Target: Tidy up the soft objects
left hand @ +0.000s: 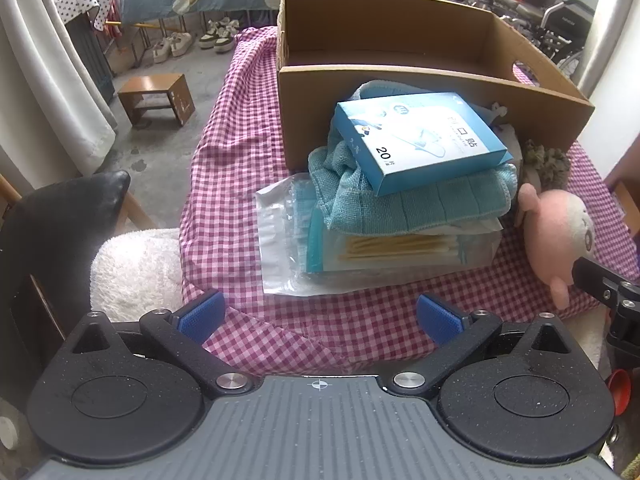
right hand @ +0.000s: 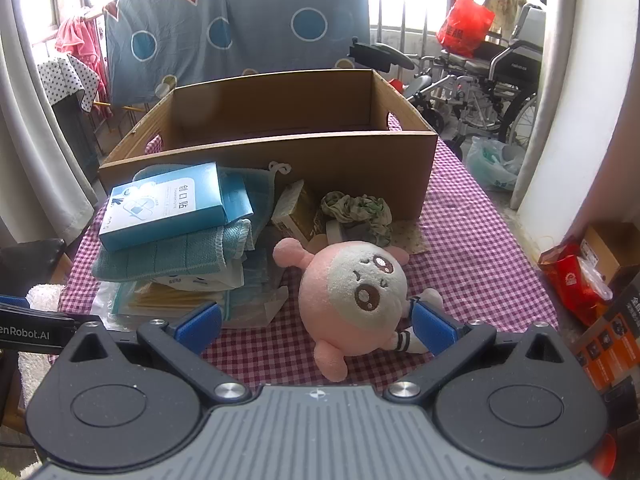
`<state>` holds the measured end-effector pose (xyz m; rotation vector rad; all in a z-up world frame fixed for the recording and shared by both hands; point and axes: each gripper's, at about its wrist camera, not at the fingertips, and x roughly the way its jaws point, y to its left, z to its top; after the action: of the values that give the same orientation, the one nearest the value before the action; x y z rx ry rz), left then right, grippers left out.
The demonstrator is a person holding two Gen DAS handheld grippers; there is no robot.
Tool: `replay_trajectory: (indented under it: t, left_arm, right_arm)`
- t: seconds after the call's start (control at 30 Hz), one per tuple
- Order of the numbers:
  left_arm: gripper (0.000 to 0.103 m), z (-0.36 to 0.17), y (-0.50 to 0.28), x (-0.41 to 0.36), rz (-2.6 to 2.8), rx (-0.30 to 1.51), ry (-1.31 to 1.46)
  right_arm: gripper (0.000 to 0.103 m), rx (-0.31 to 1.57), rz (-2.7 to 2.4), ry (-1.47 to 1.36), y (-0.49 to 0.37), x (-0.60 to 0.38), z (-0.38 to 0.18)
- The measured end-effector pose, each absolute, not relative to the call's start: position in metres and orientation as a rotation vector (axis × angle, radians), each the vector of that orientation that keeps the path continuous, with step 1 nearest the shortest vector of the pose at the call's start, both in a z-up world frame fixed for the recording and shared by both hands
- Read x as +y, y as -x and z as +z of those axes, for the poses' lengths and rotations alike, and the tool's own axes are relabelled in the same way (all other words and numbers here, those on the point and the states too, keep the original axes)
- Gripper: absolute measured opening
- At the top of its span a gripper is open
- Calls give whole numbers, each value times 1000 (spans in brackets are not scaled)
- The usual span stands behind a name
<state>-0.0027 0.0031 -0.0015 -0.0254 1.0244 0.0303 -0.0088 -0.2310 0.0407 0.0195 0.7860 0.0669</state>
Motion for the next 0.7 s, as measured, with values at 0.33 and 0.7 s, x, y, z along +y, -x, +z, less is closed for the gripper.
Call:
replay_trajectory:
  t: [0.33, 0.7]
  left_arm:
    - [103, -2, 3, 3, 26, 1029, 27]
    - [103, -2, 4, 3, 28, 1028, 24]
  right_arm:
    - [103, 789, 66, -21, 8, -231, 40]
    - [103, 792, 69, -14, 9, -230, 40]
